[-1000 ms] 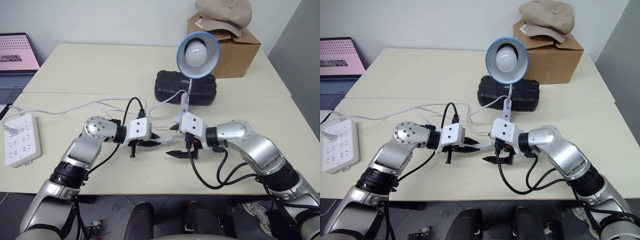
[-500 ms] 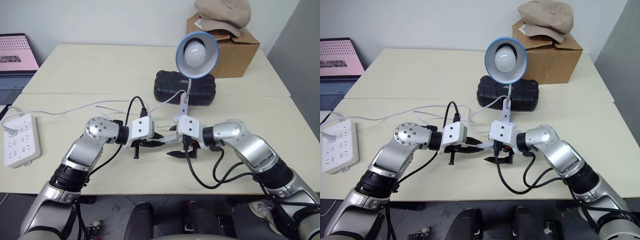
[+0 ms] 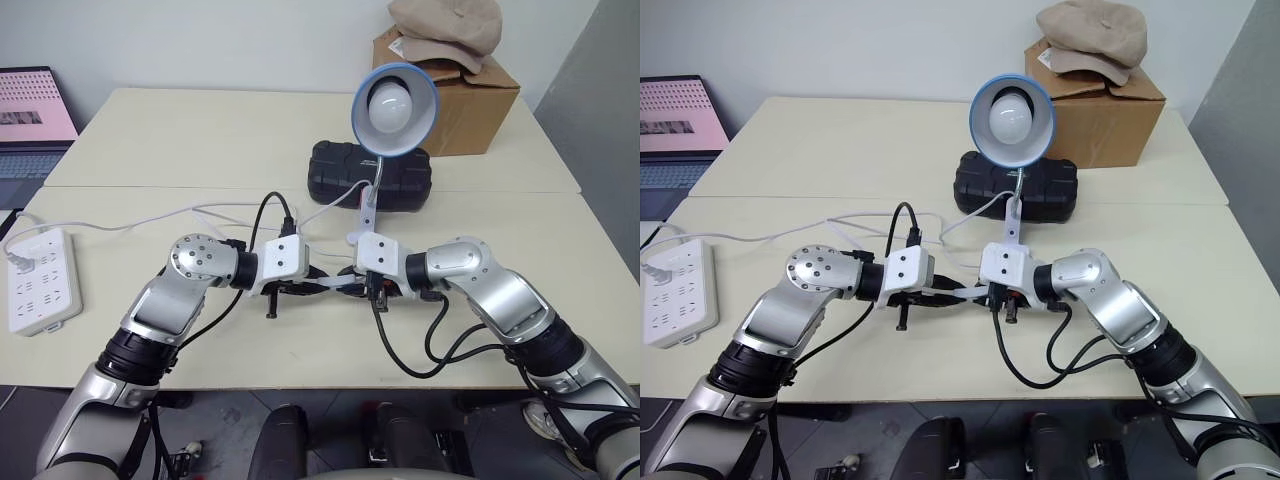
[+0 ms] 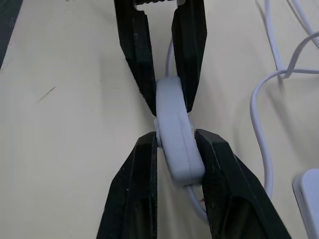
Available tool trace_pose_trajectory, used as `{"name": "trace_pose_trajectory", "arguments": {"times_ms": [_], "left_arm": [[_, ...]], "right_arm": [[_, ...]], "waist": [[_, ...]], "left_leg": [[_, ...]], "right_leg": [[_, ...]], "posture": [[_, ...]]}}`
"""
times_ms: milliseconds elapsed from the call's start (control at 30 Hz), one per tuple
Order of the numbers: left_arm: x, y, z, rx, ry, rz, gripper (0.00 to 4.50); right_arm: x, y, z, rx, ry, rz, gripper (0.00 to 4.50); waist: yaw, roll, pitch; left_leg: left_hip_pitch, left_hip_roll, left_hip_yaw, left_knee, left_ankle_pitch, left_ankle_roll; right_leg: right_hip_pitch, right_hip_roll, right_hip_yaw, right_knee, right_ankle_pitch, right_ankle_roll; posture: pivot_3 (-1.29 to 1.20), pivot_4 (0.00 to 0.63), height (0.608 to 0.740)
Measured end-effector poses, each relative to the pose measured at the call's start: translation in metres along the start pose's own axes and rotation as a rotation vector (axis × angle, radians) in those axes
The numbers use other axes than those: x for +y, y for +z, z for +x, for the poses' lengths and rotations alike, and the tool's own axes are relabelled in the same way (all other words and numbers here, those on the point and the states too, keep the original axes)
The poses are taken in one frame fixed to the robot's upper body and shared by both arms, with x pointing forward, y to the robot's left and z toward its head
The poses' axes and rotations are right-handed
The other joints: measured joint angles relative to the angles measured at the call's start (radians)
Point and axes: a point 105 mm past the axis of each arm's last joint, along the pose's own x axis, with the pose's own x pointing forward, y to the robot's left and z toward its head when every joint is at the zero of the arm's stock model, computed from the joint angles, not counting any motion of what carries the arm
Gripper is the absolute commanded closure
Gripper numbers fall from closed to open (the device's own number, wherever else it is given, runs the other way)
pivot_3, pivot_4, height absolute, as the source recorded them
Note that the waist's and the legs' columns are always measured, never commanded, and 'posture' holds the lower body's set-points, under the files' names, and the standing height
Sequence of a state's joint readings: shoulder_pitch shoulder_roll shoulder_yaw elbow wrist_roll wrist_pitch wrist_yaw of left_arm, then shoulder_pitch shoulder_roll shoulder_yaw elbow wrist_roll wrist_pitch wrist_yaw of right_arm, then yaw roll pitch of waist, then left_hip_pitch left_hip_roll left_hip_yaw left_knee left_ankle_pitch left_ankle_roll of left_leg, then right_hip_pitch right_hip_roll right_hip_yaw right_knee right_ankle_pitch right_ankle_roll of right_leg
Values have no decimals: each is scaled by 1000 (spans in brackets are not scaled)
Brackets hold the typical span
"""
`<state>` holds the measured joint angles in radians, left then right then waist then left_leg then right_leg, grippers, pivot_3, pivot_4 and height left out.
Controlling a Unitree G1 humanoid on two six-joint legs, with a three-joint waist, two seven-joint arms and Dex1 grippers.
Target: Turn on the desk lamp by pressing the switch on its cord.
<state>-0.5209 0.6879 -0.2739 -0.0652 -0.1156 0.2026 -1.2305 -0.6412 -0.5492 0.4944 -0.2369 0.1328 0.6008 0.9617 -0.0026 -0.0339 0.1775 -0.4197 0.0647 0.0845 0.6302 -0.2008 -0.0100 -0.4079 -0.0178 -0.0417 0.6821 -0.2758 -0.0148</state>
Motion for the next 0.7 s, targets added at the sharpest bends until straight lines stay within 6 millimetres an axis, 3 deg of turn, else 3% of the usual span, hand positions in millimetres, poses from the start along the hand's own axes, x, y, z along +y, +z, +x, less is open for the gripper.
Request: {"name": "trace_pose_trajectory", "arguments": {"times_ms": [500, 567, 700], "left_arm": [[0, 0, 0, 6, -6, 24, 4095], [-1, 1, 0, 6, -7, 26, 4095], [0, 1, 0, -1, 1, 27, 4096]], "right_arm": [[1, 0, 0, 3, 15, -13, 3939], [1, 0, 0, 2, 17, -14, 3249], [1, 3, -2, -23, 20, 4, 2461]], "waist": [[0, 0, 0], [0, 0, 0], [0, 0, 0]], "left_leg": [[0, 0, 0, 0, 0, 0], [0, 0, 0, 0, 0, 0], [0, 0, 0, 0, 0, 0]], "right_leg": [[0, 0, 0, 0, 0, 0], [0, 0, 0, 0, 0, 0], [0, 0, 0, 0, 0, 0]], "posture": [[0, 150, 740], [0, 150, 740], [0, 150, 740]]}}
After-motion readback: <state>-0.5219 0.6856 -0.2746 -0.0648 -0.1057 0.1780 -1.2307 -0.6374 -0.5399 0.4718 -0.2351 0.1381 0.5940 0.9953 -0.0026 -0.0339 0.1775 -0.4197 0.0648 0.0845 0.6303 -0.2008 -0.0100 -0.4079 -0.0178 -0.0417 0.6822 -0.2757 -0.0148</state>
